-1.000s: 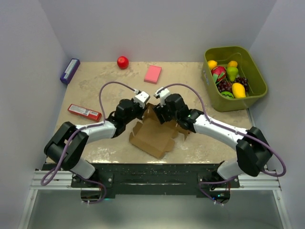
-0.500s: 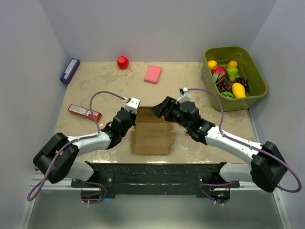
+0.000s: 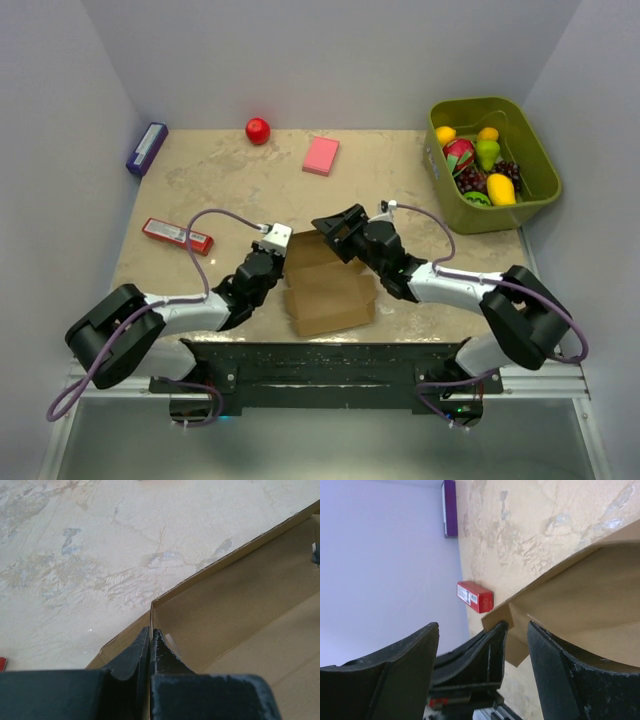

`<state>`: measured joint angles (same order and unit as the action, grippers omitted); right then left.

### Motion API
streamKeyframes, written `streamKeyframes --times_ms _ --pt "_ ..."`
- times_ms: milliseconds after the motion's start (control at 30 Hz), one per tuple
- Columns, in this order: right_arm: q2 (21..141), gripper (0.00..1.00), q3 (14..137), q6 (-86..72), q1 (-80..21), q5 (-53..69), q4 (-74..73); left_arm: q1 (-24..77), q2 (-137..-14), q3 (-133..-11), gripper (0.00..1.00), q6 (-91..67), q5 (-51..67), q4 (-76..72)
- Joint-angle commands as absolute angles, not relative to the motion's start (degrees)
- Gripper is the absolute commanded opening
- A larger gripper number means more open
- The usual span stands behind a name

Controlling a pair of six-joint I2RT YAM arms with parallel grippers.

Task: Fold the paper box

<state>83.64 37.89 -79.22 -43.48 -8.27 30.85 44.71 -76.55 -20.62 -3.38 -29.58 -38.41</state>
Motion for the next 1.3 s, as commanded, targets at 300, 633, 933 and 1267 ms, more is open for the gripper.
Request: streamKeyframes --times_ms 300,633,933,1267 --pt "92.5 0.62 38.6 -86.9 -41.1 -13.4 39.6 49.0 -74.4 -15.0 0.0 5.7 -33.9 -56.0" --pt "95.6 0.22 38.7 -86.5 -41.1 -11.4 45.5 49.8 -74.4 -16.6 0.18 6.8 -34.0 -54.9" --pt "97.5 0.01 36.4 -86.5 -41.1 -11.4 49.6 49.8 -65.8 -21.8 0.74 0.4 -22.6 -40.9" --pt "98.4 0.0 31.9 -84.6 -40.3 -13.2 51.6 37.8 -53.5 -25.4 0.85 -20.1 -10.4 -15.9"
